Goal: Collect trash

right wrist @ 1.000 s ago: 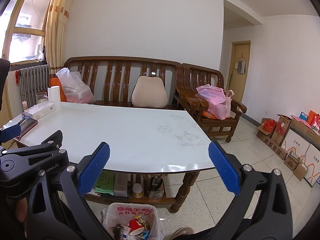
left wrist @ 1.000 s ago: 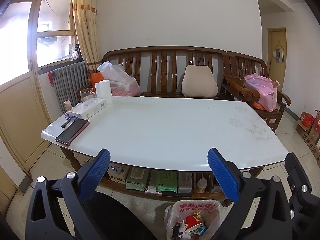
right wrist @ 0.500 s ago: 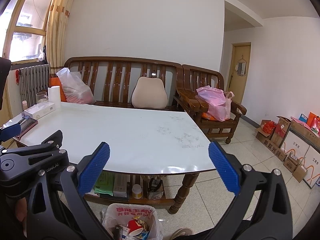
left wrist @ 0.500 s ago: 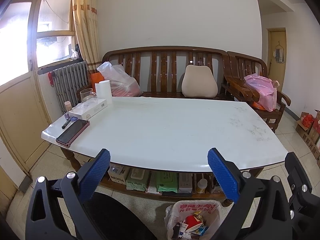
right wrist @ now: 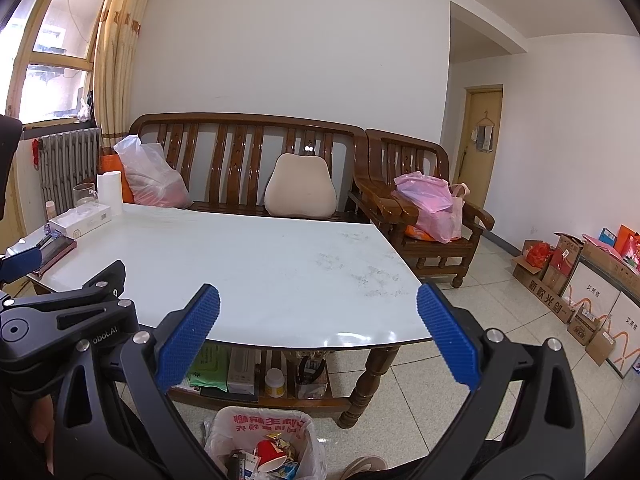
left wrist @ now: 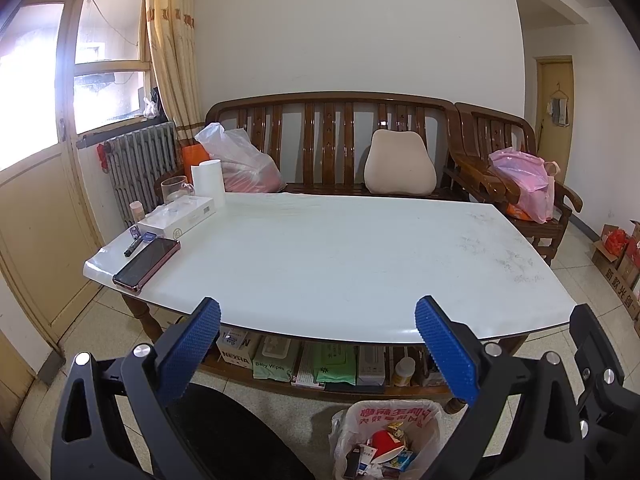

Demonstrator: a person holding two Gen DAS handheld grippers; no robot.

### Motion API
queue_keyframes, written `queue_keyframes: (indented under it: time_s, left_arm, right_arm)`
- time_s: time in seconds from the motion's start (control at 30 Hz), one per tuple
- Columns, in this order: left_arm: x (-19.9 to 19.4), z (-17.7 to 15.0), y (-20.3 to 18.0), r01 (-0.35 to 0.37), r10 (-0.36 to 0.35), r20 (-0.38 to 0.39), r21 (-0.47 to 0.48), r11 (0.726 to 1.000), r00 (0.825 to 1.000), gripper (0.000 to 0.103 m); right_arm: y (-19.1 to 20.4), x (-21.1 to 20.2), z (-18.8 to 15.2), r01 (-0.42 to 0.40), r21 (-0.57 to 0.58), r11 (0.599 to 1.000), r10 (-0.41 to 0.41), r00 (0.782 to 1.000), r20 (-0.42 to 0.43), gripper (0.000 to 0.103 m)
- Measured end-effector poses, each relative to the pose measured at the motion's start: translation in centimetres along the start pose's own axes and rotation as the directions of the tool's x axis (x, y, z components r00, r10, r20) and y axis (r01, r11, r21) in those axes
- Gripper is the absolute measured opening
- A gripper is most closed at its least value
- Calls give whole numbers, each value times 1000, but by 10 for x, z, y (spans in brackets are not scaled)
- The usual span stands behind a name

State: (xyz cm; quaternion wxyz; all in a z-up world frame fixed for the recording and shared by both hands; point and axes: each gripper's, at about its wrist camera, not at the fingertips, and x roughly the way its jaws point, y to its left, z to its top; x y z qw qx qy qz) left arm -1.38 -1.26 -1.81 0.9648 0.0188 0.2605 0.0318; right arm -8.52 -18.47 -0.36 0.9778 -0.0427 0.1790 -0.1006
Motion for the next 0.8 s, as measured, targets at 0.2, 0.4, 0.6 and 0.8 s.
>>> queue_keyframes:
  time_s: [0.2,0.4,0.6,0.8]
  left_arm:
    - [0,0,-2,-1,1,-4,8,1000,1000,95]
    - [2,0,-4,1,-1,-16,-3,1000,1000,96]
    - [7,1,-3,20,-21,-43,-10,1000,999,95]
    - [7,0,-4,12,-12,-46,-2,1000,999,95]
  right_arm:
    - [-3,2,1,-4,1,1000,4,1000,-2,97]
    - [-6,4,1,-3,-1,1000,3,1000,-3,97]
    - [-8,4,0,-4,-1,1000,4,1000,-4,97]
    - [-8,4,-1,-7,0,1000,7,1000,-7,97]
